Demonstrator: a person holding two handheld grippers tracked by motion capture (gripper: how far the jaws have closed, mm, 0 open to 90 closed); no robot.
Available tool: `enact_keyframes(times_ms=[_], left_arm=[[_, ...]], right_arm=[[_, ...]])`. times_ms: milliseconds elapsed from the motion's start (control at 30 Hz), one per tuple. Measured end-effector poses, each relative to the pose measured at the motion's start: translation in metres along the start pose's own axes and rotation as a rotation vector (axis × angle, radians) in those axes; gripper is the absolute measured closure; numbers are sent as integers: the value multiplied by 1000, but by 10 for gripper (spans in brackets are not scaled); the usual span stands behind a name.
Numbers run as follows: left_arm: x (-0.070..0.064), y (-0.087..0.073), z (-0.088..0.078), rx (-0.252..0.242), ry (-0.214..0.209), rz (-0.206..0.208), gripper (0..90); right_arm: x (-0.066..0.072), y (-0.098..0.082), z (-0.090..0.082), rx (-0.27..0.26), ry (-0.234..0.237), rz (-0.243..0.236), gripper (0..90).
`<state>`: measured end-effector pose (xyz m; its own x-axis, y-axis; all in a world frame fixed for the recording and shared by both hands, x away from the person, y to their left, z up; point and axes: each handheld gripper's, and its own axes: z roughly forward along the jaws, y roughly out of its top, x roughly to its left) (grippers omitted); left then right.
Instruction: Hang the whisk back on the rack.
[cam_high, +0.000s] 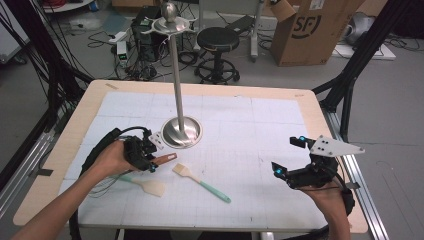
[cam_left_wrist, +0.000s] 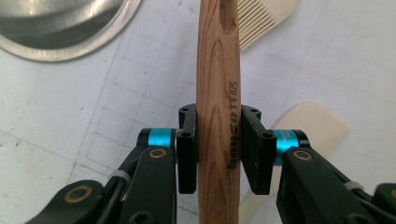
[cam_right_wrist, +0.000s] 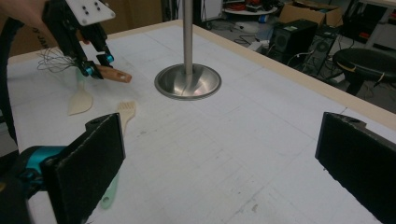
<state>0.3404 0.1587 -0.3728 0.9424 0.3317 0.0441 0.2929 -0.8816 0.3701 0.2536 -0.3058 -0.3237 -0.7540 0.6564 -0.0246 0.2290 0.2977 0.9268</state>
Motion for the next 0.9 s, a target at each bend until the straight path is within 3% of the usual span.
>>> enact_keyframes(times_ms=[167, 467, 900], left_arm=[[-3, 0, -16, -33, 3, 28, 701], [-5, 10, -62, -145, 15, 72, 701], [-2, 13, -109, -306, 28, 76, 701]], right_arm=[[0, 0, 0, -2, 0, -1, 0], [0, 0, 0, 2, -1, 5, 0], [-2, 0, -3, -3, -7, 4, 0]])
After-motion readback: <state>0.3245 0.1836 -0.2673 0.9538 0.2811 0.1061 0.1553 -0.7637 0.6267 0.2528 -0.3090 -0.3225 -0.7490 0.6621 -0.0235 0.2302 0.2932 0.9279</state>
